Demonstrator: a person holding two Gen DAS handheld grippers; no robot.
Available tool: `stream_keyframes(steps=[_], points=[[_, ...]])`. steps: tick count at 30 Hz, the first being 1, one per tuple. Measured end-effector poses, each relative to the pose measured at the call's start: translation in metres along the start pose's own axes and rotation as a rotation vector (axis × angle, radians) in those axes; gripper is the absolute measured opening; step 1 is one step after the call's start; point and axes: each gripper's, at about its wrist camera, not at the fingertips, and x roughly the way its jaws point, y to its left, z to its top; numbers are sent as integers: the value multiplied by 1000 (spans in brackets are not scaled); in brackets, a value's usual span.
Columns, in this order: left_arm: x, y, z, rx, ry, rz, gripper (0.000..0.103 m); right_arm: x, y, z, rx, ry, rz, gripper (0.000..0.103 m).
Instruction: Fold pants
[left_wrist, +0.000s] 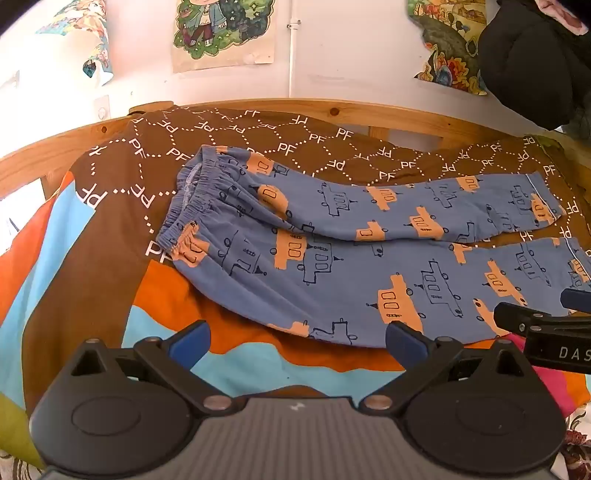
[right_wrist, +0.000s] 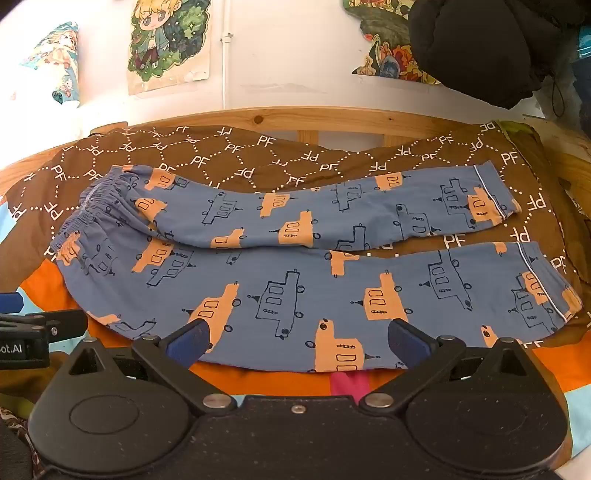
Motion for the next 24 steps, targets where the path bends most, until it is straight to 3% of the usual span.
stream_keyframes(steps=[24], points=[[0, 0, 0, -2, 0, 1, 103, 1, 0, -1, 4, 7, 2, 102]])
